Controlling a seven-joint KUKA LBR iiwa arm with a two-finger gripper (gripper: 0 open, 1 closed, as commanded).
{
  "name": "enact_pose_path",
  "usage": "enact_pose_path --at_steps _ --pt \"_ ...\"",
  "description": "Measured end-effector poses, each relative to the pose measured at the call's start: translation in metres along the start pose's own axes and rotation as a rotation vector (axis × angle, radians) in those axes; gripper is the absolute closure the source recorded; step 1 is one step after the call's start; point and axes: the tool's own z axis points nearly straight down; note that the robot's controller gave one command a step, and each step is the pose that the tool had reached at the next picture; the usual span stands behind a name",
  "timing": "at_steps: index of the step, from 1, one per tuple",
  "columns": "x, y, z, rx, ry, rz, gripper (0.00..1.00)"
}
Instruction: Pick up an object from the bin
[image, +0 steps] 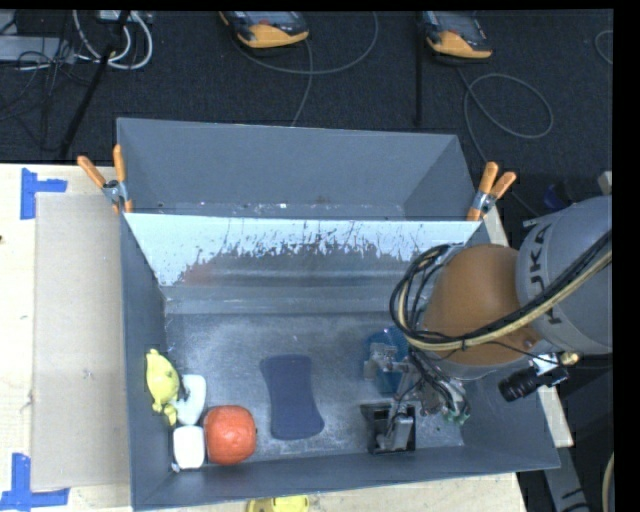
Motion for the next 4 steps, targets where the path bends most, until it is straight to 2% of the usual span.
enact_pose_path --at_steps 1,2,3,4 --pt "0.000 0.000 0.000 0.000 0.000 0.000 0.00" --pt "0.003 -0.012 0.007 -0.001 -0.002 -0.051 0.00" --pt "0.009 -0.055 0.022 0.000 -0.005 -0.078 0.00" --pt "0.011 -0.038 0.022 0.004 -0.015 -0.078 0.00"
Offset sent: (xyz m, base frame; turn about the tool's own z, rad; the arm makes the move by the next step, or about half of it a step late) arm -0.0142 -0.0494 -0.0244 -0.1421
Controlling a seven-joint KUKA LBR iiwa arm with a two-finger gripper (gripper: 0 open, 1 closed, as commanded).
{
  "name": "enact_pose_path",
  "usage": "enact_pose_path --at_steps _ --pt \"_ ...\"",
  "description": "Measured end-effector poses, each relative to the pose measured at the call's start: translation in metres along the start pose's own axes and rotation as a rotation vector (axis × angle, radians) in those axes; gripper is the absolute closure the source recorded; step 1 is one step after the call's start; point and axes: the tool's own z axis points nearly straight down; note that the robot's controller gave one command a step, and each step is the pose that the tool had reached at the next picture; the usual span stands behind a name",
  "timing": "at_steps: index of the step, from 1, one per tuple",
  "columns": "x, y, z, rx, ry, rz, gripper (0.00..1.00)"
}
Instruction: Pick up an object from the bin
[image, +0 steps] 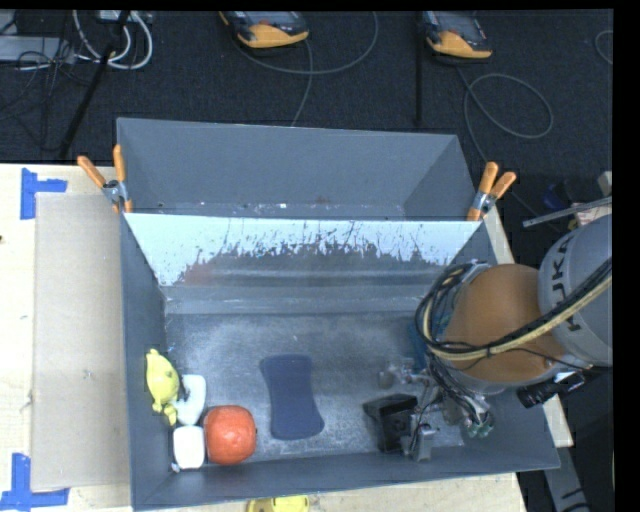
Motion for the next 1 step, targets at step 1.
enact_pose_path --at_steps 1 --pt "-0.0012 0.0162 -0.0007 -0.008 0.011 0.101 1.00"
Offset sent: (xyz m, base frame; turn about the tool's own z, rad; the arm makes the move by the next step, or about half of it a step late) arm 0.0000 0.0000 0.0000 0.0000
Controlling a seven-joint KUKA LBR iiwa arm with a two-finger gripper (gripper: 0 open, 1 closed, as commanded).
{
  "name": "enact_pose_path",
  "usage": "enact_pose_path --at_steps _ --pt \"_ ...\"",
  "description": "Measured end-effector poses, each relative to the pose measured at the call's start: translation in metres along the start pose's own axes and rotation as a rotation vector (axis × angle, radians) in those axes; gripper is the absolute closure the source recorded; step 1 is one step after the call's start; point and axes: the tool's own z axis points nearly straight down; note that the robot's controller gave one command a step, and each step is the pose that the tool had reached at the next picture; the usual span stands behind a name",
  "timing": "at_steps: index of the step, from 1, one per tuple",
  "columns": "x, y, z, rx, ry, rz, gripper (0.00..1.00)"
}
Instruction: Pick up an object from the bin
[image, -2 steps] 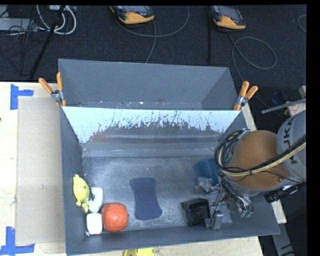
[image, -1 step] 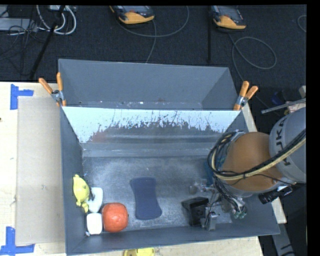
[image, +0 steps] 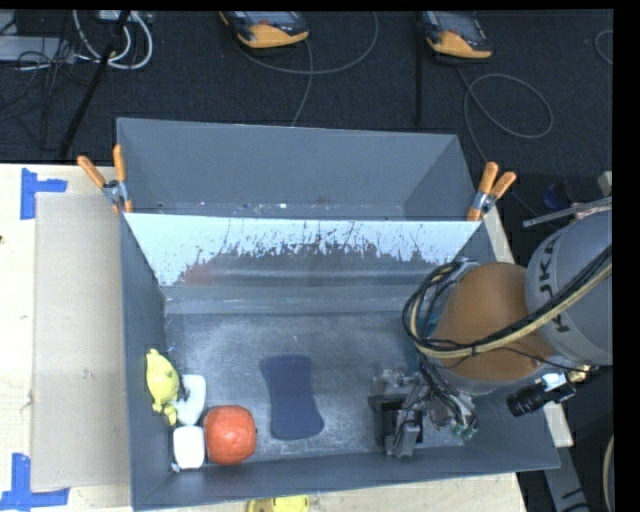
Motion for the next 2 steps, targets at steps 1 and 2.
enact_pose_path --at_steps 1,2 --pt "-0.0011 -0.0109 0.0020 0.003 -0.001 0.051 0.00" --pt "-0.0017 -0.0194 0.0008 0.003 0.004 0.091 1.00"
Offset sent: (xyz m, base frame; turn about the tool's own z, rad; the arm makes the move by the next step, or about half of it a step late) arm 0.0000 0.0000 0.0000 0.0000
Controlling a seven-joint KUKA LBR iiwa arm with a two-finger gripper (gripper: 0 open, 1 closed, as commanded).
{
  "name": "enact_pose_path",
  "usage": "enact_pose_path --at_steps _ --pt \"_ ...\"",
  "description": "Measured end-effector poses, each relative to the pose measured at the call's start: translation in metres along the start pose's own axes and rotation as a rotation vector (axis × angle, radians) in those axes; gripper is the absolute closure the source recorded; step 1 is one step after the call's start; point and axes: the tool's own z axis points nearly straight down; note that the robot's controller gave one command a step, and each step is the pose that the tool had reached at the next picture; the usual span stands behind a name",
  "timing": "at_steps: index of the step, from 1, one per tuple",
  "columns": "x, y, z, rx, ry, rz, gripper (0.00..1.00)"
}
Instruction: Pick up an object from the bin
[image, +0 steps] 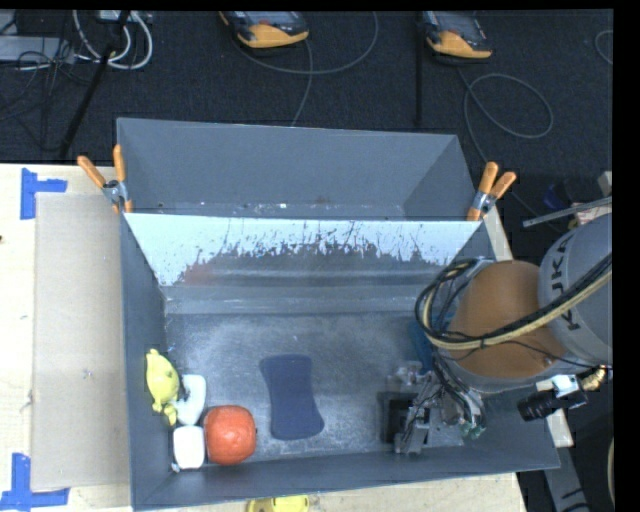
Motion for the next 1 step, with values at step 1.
enact_pose_path --at_steps 1 --pt "-0.0001 0.0000 -0.0001 0.000 0.000 0.000 1.00"
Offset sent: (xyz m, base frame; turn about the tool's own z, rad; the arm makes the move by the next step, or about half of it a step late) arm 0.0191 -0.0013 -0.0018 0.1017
